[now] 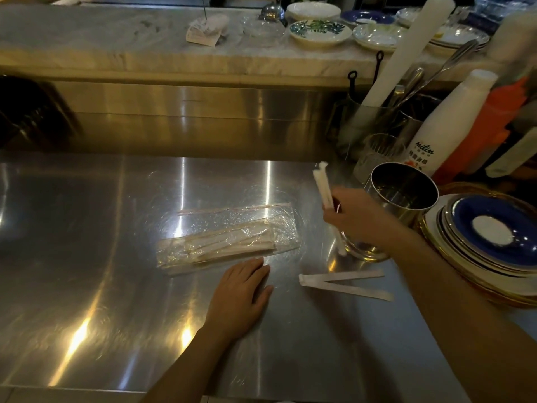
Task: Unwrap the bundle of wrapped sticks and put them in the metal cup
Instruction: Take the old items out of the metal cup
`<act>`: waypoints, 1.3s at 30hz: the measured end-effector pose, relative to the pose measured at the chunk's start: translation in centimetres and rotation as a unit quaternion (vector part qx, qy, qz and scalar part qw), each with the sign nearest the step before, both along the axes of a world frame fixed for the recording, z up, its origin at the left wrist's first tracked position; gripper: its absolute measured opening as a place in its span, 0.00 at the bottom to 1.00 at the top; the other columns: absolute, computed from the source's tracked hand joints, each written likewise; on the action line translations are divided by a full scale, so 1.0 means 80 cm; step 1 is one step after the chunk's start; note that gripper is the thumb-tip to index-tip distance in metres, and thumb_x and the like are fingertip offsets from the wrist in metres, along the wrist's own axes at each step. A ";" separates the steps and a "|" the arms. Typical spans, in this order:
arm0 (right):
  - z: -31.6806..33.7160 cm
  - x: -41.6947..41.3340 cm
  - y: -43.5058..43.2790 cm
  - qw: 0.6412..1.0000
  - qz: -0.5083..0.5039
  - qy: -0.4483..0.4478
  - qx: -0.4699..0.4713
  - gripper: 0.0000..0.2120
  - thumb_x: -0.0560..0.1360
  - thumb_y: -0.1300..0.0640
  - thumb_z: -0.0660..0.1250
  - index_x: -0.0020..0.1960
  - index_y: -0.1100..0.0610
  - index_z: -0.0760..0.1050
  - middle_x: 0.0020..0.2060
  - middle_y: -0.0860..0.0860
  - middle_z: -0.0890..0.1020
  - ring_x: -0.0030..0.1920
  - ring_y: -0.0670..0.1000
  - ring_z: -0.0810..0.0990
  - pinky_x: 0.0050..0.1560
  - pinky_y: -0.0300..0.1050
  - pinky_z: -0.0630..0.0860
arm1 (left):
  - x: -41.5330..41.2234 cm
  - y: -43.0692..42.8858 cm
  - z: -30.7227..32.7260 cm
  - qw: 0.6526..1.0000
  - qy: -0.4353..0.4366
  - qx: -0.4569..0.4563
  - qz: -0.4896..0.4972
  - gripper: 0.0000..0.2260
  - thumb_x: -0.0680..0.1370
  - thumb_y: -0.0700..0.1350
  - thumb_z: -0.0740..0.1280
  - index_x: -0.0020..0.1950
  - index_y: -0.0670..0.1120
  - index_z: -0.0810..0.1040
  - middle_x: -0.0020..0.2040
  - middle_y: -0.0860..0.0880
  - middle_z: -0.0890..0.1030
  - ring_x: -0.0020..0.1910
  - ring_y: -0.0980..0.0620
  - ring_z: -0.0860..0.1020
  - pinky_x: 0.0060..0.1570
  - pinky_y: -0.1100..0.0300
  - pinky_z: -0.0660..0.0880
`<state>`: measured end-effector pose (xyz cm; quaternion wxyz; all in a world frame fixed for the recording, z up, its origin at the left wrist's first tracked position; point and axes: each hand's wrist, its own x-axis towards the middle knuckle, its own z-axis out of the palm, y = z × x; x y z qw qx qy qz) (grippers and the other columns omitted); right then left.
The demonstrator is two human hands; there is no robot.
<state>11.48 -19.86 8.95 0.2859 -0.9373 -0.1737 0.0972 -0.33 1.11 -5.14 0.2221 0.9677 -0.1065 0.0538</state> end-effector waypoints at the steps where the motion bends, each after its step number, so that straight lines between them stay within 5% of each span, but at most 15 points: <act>1: 0.016 -0.003 -0.001 0.999 -0.014 -0.023 0.028 0.12 0.74 0.59 0.64 0.35 0.48 0.65 0.34 0.48 0.74 0.34 0.46 0.75 0.28 0.31 0.70 | 0.000 0.000 -0.001 1.000 0.001 -0.001 0.000 0.20 0.76 0.55 0.56 0.63 0.48 0.73 0.63 0.47 0.77 0.61 0.50 0.73 0.61 0.57 0.62; 7: 0.085 -0.018 -0.033 0.966 -0.089 -0.156 0.187 0.01 0.76 0.59 0.61 0.47 0.54 0.70 0.35 0.44 0.75 0.29 0.32 0.76 0.27 0.23 0.70 | 0.000 0.000 -0.002 1.000 -0.001 -0.017 -0.001 0.19 0.76 0.55 0.57 0.62 0.49 0.73 0.63 0.48 0.77 0.61 0.50 0.73 0.62 0.57 0.63; 12: 0.092 -0.008 -0.067 0.905 -0.198 -0.263 0.269 0.07 0.76 0.57 0.61 0.52 0.58 0.73 0.44 0.55 0.80 0.41 0.47 0.81 0.33 0.29 0.76 | 0.000 0.000 0.001 1.000 -0.005 -0.017 -0.002 0.19 0.76 0.56 0.56 0.62 0.48 0.73 0.62 0.47 0.77 0.60 0.49 0.75 0.61 0.56 0.63; 18: 0.051 0.014 -0.086 0.967 -0.198 -0.151 0.061 0.07 0.76 0.58 0.61 0.50 0.62 0.71 0.44 0.54 0.75 0.46 0.52 0.76 0.42 0.44 0.75 | -0.001 0.000 0.001 1.000 0.002 -0.022 0.002 0.20 0.76 0.56 0.56 0.62 0.48 0.73 0.63 0.48 0.77 0.61 0.50 0.74 0.61 0.56 0.63; 25: 0.037 0.030 -0.088 0.990 -0.132 -0.030 -0.042 0.02 0.75 0.60 0.62 0.47 0.59 0.71 0.34 0.47 0.71 0.39 0.49 0.72 0.34 0.36 0.65 | -0.003 -0.003 0.004 1.000 -0.002 -0.028 0.008 0.20 0.75 0.55 0.56 0.62 0.48 0.74 0.62 0.48 0.77 0.61 0.50 0.74 0.61 0.55 0.64; 30: 0.041 0.042 -0.090 0.989 -0.084 -0.007 -0.125 0.09 0.76 0.59 0.62 0.54 0.61 0.72 0.47 0.59 0.77 0.44 0.52 0.73 0.34 0.37 0.66 | -0.002 -0.002 0.004 1.000 0.002 -0.029 0.007 0.20 0.75 0.55 0.56 0.62 0.48 0.74 0.62 0.48 0.77 0.61 0.50 0.74 0.61 0.55 0.64; 33: 0.052 0.038 -0.090 0.989 -0.120 -0.038 -0.081 0.10 0.75 0.58 0.62 0.56 0.59 0.71 0.50 0.58 0.78 0.45 0.52 0.73 0.35 0.39 0.68 | -0.002 -0.002 0.003 1.000 0.007 -0.026 0.009 0.20 0.75 0.56 0.56 0.62 0.49 0.73 0.62 0.48 0.77 0.60 0.50 0.74 0.61 0.55 0.64; 39: 0.076 0.003 -0.062 0.961 -0.092 -0.247 0.083 0.06 0.75 0.58 0.62 0.51 0.58 0.73 0.41 0.50 0.77 0.37 0.41 0.74 0.37 0.33 0.67 | 0.000 -0.001 0.001 1.000 0.005 -0.023 0.006 0.19 0.76 0.55 0.57 0.62 0.49 0.73 0.62 0.48 0.77 0.60 0.51 0.74 0.60 0.57 0.64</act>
